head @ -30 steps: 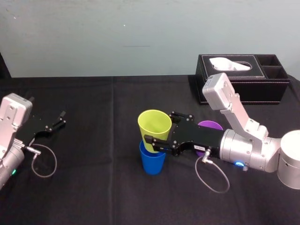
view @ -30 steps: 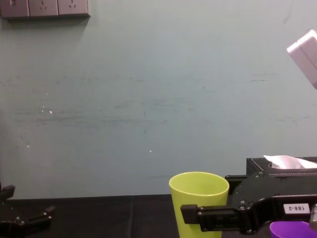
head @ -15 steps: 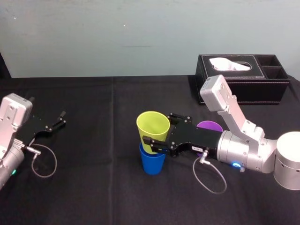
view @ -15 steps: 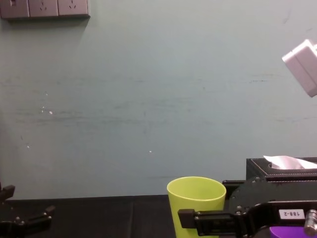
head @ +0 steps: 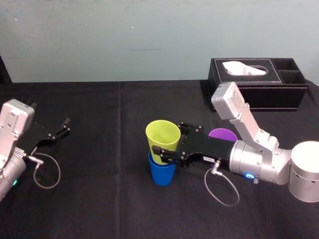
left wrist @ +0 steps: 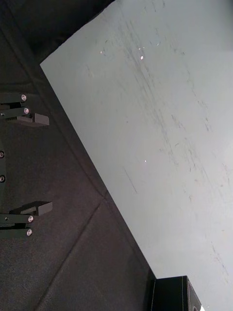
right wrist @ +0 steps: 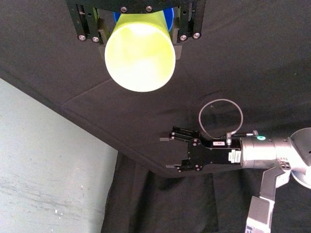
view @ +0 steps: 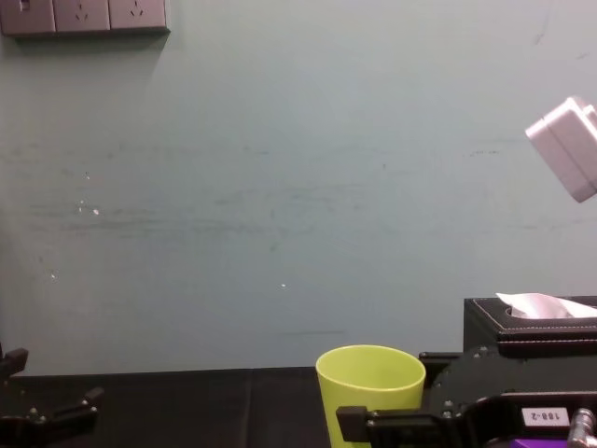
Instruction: Stack the three plastic cups sequentially using one hand.
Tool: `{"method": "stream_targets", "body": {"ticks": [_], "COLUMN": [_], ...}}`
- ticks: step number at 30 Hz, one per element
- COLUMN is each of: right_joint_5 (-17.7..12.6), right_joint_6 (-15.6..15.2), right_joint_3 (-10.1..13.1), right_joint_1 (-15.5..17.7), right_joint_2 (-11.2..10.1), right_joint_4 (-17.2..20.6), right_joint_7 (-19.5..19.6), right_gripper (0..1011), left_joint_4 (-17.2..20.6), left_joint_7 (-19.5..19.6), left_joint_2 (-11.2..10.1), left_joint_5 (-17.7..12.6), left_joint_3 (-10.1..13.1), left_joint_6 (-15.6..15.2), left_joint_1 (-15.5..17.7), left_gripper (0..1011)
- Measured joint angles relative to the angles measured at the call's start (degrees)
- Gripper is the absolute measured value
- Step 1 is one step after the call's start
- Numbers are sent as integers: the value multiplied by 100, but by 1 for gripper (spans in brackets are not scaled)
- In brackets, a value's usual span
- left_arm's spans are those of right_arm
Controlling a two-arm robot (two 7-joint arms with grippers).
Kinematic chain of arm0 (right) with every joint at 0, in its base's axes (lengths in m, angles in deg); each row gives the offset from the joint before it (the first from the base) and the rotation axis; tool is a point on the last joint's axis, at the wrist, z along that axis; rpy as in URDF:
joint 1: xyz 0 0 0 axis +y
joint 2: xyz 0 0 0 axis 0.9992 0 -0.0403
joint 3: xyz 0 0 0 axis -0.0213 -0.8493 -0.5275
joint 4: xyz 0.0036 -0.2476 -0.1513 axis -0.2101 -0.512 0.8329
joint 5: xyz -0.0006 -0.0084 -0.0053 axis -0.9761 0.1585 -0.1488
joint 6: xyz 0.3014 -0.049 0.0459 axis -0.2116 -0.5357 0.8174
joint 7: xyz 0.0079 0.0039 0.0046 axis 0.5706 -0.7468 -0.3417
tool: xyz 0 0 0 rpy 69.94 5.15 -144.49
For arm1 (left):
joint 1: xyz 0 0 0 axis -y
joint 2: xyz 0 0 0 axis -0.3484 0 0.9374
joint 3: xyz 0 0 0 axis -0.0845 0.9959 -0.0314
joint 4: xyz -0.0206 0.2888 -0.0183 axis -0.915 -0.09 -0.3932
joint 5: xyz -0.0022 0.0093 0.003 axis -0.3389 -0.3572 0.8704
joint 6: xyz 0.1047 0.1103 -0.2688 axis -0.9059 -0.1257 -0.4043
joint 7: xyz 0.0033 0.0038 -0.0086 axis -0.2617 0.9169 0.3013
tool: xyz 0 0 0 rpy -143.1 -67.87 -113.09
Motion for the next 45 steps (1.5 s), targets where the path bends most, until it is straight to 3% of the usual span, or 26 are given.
{"method": "stream_targets", "body": {"ticks": [21,36,45], "right_joint_5": [96,89,83], "right_joint_6": [54,50,50], "right_joint_3": [-57,-53,-48], "right_joint_1": [-11,-11,-7], "right_joint_2": [132,129,124], "right_joint_4": [-270,-264,-258], "right_joint_7": [19,27,28], "right_gripper": [735,739,985], "left_joint_4": [0,-1,0], "left_joint_7": [0,0,0], "left_joint_2": [0,0,0], "left_joint_5": [0,0,0], "left_joint_3": [0,0,0], "left_joint_6": [0,0,0], "left_joint_1": [0,0,0], "left_gripper": [1010,1010,1010]}}
